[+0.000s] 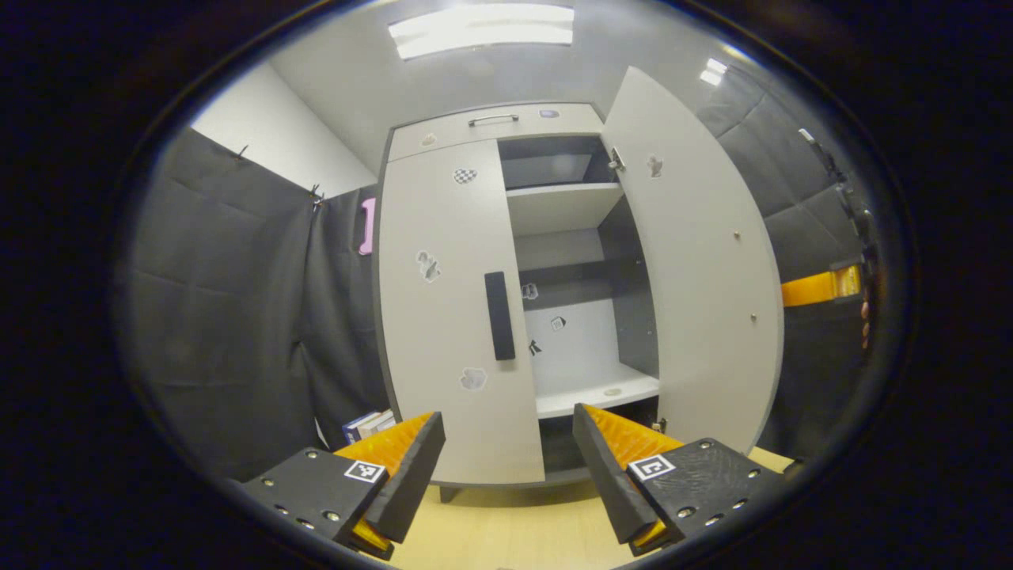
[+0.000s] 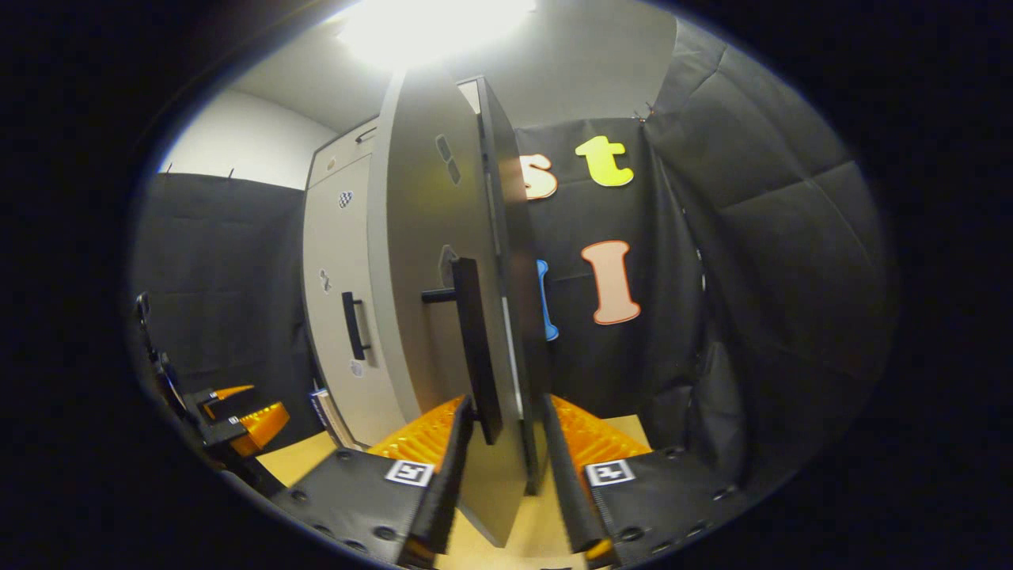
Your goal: Open the right door of the double-door shoe cabinet with the right hand, and open the left door with the left hand.
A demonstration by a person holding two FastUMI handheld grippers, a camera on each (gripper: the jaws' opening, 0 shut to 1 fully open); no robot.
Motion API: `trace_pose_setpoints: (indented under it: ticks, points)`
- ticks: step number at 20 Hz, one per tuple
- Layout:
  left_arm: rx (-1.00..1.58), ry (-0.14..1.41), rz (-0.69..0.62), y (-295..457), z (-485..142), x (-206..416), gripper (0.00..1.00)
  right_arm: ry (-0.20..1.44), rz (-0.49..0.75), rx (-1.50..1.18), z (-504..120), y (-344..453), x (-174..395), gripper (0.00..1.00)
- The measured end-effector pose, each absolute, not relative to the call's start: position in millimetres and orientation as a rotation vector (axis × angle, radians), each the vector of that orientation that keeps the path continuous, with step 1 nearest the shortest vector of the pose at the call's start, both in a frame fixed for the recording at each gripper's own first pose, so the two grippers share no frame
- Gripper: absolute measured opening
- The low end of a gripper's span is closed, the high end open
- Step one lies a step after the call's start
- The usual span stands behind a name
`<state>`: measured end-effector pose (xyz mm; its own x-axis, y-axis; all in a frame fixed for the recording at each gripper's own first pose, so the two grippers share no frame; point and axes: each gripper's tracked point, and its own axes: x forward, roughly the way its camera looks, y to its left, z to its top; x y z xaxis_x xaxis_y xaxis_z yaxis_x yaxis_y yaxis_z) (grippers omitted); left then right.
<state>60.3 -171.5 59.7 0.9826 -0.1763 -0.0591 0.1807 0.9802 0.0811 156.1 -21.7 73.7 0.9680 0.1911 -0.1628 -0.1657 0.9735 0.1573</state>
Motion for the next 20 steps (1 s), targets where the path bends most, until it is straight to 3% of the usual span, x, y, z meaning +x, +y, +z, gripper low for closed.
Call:
trace_pose_setpoints:
  ticks: [2, 3, 4, 12, 20]
  points:
    - [0.063, 0.045, -0.213, -181, 64, 88, 0.95, 0.164, 0.059, 0.102, 71, -52, 153, 0.97]
    - [0.05, 0.045, -0.225, -184, 67, 102, 0.95, 0.163, 0.006, 0.099, 70, -63, 150, 0.92]
    - [0.038, 0.042, -0.236, -186, 71, 117, 0.95, 0.17, -0.03, 0.107, 69, -67, 147, 0.96]
    - [-0.028, -0.007, -0.249, -177, 104, 227, 0.95, 0.265, -0.297, 0.157, 45, -101, 119, 0.98]
    - [-0.035, 0.016, -0.276, -188, 90, 293, 0.96, 0.355, -0.381, 0.161, 28, -106, 104, 0.98]
